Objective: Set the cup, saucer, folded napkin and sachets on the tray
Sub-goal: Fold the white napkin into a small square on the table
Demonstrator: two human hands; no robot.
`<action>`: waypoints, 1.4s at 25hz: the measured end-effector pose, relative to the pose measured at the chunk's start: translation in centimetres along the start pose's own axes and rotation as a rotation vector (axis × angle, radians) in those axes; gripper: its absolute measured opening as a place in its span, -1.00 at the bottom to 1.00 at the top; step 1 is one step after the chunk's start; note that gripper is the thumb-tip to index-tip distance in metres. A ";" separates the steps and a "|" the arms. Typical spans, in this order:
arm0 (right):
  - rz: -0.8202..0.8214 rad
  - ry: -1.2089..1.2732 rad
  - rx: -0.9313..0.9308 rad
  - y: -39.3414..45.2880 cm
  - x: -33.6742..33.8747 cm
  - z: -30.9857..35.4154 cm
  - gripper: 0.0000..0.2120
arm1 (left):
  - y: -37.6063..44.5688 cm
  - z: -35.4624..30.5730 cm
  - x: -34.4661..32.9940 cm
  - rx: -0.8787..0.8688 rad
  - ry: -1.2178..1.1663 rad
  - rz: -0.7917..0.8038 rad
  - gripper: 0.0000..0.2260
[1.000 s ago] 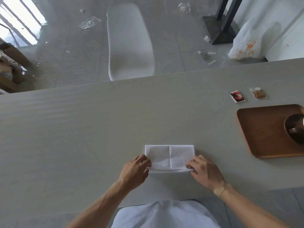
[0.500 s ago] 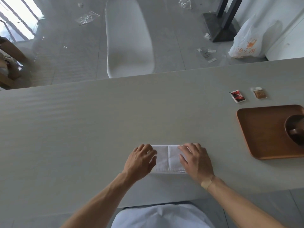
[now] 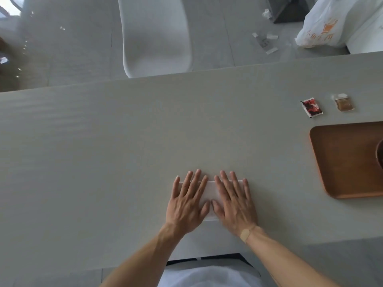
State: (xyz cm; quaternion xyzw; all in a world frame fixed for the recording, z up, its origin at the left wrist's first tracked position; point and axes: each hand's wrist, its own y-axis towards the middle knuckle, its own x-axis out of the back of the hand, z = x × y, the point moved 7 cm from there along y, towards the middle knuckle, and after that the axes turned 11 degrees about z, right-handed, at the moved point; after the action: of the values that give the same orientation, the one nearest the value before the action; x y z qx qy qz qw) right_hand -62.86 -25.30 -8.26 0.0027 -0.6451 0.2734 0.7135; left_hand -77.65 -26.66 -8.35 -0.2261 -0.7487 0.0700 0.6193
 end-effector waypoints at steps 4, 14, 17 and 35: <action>0.012 -0.021 -0.019 0.3 -0.7 -0.1 -0.31 | 0.3 0.1 -0.7 0.005 -0.022 0.022 -0.39; 0.065 -0.032 -0.026 0.4 -0.1 0.3 -0.30 | 0.1 -0.2 0.0 0.007 -0.012 0.070 -0.37; 0.068 -0.037 -0.007 0.5 1.2 0.2 -0.30 | 0.2 -0.3 1.3 0.031 0.028 0.079 -0.37; 0.050 -0.039 0.074 0.9 -0.5 -0.2 -0.29 | 0.4 -1.0 -1.1 0.032 0.003 -0.003 -0.37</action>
State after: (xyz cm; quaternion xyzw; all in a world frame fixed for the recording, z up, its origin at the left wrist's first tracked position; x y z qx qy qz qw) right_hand -63.00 -24.67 -9.05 0.0186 -0.6483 0.3146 0.6931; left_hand -76.44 -26.98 -9.25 -0.2150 -0.7469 0.0809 0.6240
